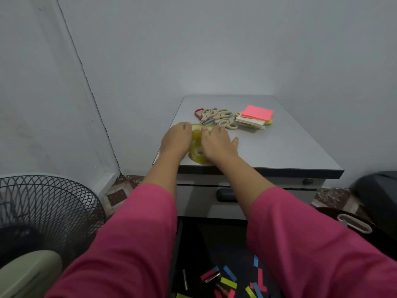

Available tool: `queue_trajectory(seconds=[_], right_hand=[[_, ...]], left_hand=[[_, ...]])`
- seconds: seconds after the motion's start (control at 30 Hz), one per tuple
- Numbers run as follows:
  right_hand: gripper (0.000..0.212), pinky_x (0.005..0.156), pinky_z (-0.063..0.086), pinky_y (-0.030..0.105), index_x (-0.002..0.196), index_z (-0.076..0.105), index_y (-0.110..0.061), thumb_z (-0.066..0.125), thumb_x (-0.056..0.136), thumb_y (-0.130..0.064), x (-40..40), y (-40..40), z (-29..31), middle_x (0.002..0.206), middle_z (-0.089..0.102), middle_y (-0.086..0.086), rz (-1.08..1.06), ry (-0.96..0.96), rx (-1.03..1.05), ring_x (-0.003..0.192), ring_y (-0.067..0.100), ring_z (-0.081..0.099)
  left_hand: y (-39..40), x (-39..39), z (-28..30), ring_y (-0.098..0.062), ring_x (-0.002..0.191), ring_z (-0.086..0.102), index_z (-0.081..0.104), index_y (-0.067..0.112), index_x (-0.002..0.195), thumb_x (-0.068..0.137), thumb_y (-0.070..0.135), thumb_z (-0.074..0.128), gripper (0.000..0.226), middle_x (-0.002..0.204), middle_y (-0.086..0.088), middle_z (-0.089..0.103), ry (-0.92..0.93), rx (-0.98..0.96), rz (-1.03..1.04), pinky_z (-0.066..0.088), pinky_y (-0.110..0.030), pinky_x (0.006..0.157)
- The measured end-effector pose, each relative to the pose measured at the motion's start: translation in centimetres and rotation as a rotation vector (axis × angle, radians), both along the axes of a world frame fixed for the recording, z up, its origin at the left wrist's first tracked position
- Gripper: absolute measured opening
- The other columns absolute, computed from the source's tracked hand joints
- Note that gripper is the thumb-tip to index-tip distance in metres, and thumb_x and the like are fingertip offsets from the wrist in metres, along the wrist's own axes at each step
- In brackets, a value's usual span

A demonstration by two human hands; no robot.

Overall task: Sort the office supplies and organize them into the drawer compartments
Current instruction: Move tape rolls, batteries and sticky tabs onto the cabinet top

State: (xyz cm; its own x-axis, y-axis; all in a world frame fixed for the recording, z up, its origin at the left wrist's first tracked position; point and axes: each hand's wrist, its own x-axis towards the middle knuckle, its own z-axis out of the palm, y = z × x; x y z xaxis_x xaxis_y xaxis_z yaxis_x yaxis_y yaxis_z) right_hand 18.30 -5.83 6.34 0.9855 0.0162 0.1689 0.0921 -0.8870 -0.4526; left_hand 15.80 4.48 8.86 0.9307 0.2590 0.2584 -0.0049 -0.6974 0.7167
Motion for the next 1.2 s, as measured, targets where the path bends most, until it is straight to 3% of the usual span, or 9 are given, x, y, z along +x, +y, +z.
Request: queue_trajectory(seconds=[0.2, 0.27, 0.37, 0.57, 0.77, 0.9, 1.0, 1.1, 1.2], right_hand=[[0.050, 0.113, 0.017, 0.050, 0.135, 0.047, -0.016, 0.016, 0.101, -0.035, -2.2, -0.9, 1.7, 0.144, 0.044, 0.005, -0.014, -0.085, 0.359, 0.133, 0.024, 0.037], [0.044, 0.100, 0.032, 0.037, 0.127, 0.053, -0.015, 0.020, 0.102, -0.032, -3.1, -1.9, 2.1, 0.135, 0.052, 0.007, -0.005, -0.100, 0.575, 0.123, 0.027, 0.045], [0.038, 0.086, 0.034, 0.028, 0.128, 0.053, -0.012, 0.033, 0.098, -0.021, -3.9, -3.3, 2.1, 0.132, 0.054, 0.007, 0.008, -0.075, 0.801, 0.116, 0.024, 0.049], [0.055, 0.100, 0.029, 0.025, 0.148, 0.031, -0.013, 0.035, 0.093, -0.010, -4.6, -3.2, 2.5, 0.152, 0.035, 0.007, 0.026, 0.010, 0.744, 0.137, 0.024, 0.034], [0.052, 0.107, 0.028, 0.030, 0.145, 0.035, -0.010, 0.033, 0.093, -0.010, -4.3, -2.7, 2.9, 0.150, 0.036, 0.010, 0.044, 0.047, 0.602, 0.136, 0.027, 0.034], [0.041, 0.104, 0.032, 0.032, 0.129, 0.046, -0.013, 0.032, 0.091, -0.009, -4.4, -2.5, 2.9, 0.145, 0.042, 0.013, 0.038, 0.060, 0.591, 0.131, 0.029, 0.040], [0.059, 0.105, 0.030, 0.030, 0.149, 0.029, -0.014, 0.035, 0.091, -0.007, -4.5, -2.6, 3.1, 0.151, 0.034, 0.009, 0.038, 0.071, 0.668, 0.136, 0.026, 0.034], [0.073, 0.097, 0.036, 0.032, 0.152, 0.021, -0.018, 0.047, 0.085, -0.007, -4.8, -2.8, 3.2, 0.147, 0.038, 0.009, 0.083, 0.099, 0.759, 0.125, 0.024, 0.041], [0.084, 0.093, 0.040, 0.031, 0.153, 0.014, -0.020, 0.054, 0.080, -0.007, -5.2, -2.9, 3.2, 0.147, 0.036, 0.008, 0.127, 0.138, 0.721, 0.121, 0.022, 0.042]], left_hand=[[0.0, 0.2, 0.0, -0.022, 0.088, 0.049, 0.060, 0.011, 0.110, 0.102, 0.032, 0.024, 0.042, 0.101, -0.007, 0.057, 0.003, -0.037, 0.003, 0.034, -0.030, 0.074], [0.1, 0.0, 0.2, -0.022, 0.088, 0.049, 0.060, 0.012, 0.106, 0.102, 0.032, 0.026, 0.040, 0.097, -0.005, 0.055, -0.004, -0.084, 0.002, 0.034, -0.029, 0.074], [0.0, -0.2, 0.3, -0.021, 0.084, 0.049, 0.060, 0.012, 0.102, 0.102, 0.031, 0.027, 0.037, 0.092, -0.003, 0.054, -0.023, -0.126, -0.008, 0.034, -0.029, 0.074], [0.0, -0.5, 0.1, -0.021, 0.088, 0.049, 0.062, 0.011, 0.111, 0.101, 0.031, 0.030, 0.039, 0.096, -0.002, 0.053, -0.048, -0.166, -0.017, 0.036, -0.030, 0.078], [0.2, -0.4, 0.0, -0.023, 0.091, 0.050, 0.062, 0.011, 0.111, 0.101, 0.032, 0.030, 0.040, 0.101, -0.003, 0.056, -0.055, -0.150, -0.017, 0.038, -0.031, 0.079], [0.1, -0.5, -0.1, -0.023, 0.093, 0.051, 0.062, 0.011, 0.109, 0.101, 0.032, 0.030, 0.039, 0.102, -0.004, 0.057, -0.060, -0.148, -0.030, 0.039, -0.032, 0.079], [0.1, -0.4, -0.2, -0.024, 0.090, 0.053, 0.061, 0.013, 0.097, 0.100, 0.031, 0.031, 0.035, 0.097, -0.006, 0.059, -0.069, -0.173, -0.031, 0.043, -0.036, 0.080], [0.1, -0.3, -0.2, -0.023, 0.086, 0.053, 0.060, 0.013, 0.093, 0.100, 0.032, 0.031, 0.035, 0.095, -0.008, 0.060, -0.072, -0.191, -0.029, 0.043, -0.036, 0.078], [0.1, -0.3, -0.2, -0.023, 0.084, 0.053, 0.061, 0.011, 0.093, 0.100, 0.032, 0.031, 0.037, 0.093, -0.009, 0.060, -0.067, -0.199, -0.041, 0.044, -0.036, 0.076]])
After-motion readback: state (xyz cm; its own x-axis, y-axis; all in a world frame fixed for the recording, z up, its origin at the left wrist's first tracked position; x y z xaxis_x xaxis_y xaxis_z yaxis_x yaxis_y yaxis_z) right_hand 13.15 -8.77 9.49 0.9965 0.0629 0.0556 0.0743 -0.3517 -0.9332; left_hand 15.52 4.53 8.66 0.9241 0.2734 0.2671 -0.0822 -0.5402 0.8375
